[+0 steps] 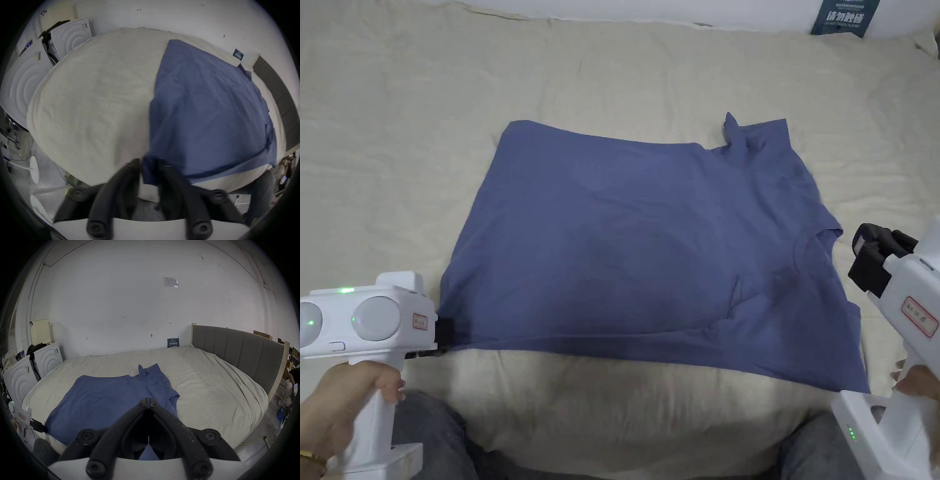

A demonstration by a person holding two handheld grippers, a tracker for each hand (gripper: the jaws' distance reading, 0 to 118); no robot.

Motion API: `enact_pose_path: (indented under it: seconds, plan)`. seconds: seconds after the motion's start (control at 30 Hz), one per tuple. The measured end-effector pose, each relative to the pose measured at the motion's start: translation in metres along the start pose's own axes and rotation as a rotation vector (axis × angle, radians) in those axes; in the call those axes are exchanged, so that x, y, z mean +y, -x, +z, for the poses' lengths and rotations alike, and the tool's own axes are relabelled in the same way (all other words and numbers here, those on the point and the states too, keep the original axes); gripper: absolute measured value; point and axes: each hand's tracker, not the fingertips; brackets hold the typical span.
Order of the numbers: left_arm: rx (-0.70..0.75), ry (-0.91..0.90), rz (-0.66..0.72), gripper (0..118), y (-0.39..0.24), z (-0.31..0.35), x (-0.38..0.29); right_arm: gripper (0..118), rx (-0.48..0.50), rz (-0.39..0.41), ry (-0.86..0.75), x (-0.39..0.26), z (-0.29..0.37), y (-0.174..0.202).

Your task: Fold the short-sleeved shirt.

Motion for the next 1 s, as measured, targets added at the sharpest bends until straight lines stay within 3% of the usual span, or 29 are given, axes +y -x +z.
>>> enact_pose_path:
  seconds: [0.03,0.13,0.2,0.23,0.27,0.3,0.37,0.4,0.43,0.6,0.63,0.67,0.7,0.73,0.77,0.83,0.93,1.0]
  plan:
    - [-0.023,-0.010,0.013,4,-0.003,0.002,0.000,1,-0.003,-0.003,0.007,0.000,0.001,-0.002]
    - [0.022,-0.050,-0.022,2,-0.007,0.010,0.001,1,-0.007,-0.017,0.051,-0.002,0.001,-0.008]
    - [0.011,-0.093,-0.004,2,-0.005,0.022,0.004,2,-0.007,-0.015,0.170,-0.004,-0.002,-0.020]
    - [-0.003,-0.128,0.007,2,-0.005,0.029,0.005,9,-0.002,-0.009,0.232,-0.005,-0.005,-0.025]
    - [-0.007,-0.152,0.011,2,-0.006,0.036,0.006,24,-0.010,-0.004,0.292,-0.008,-0.009,-0.032]
    - [-0.006,-0.158,0.010,2,-0.007,0.041,0.008,59,-0.014,-0.004,0.324,-0.011,-0.012,-0.039]
    - [-0.017,-0.184,0.005,2,-0.005,0.048,0.010,101,-0.009,0.013,0.465,-0.024,-0.023,-0.052]
    - [-0.017,-0.193,0.003,2,-0.006,0.051,0.011,112,-0.019,0.010,0.515,-0.030,-0.027,-0.056]
    - [-0.017,-0.193,0.000,2,-0.007,0.053,0.012,114,-0.030,0.017,0.581,-0.039,-0.032,-0.062]
    - [-0.006,-0.184,-0.009,2,-0.008,0.048,0.011,112,-0.053,0.041,0.778,-0.084,-0.051,-0.070]
    - [-0.004,-0.178,-0.008,2,-0.008,0.047,0.011,104,-0.068,0.037,0.789,-0.093,-0.055,-0.071]
    - [-0.003,-0.173,-0.004,2,-0.007,0.046,0.010,85,-0.086,0.030,0.799,-0.100,-0.058,-0.072]
    - [-0.001,-0.169,-0.002,2,-0.007,0.045,0.009,45,-0.086,0.021,0.792,-0.104,-0.059,-0.073]
    - [0.002,-0.164,0.001,2,-0.006,0.043,0.008,21,-0.082,0.001,0.773,-0.107,-0.059,-0.074]
    - [0.001,-0.161,0.003,2,-0.006,0.043,0.008,14,-0.061,-0.053,0.761,-0.108,-0.059,-0.076]
    - [0.005,-0.155,0.007,2,-0.005,0.043,0.007,13,-0.022,-0.139,0.774,-0.106,-0.059,-0.079]
    - [-0.002,-0.149,0.022,2,-0.003,0.046,0.009,9,0.003,-0.062,0.757,-0.087,-0.052,-0.082]
    - [-0.013,-0.134,0.048,2,-0.001,0.051,0.016,9,0.023,-0.059,0.756,-0.069,-0.044,-0.084]
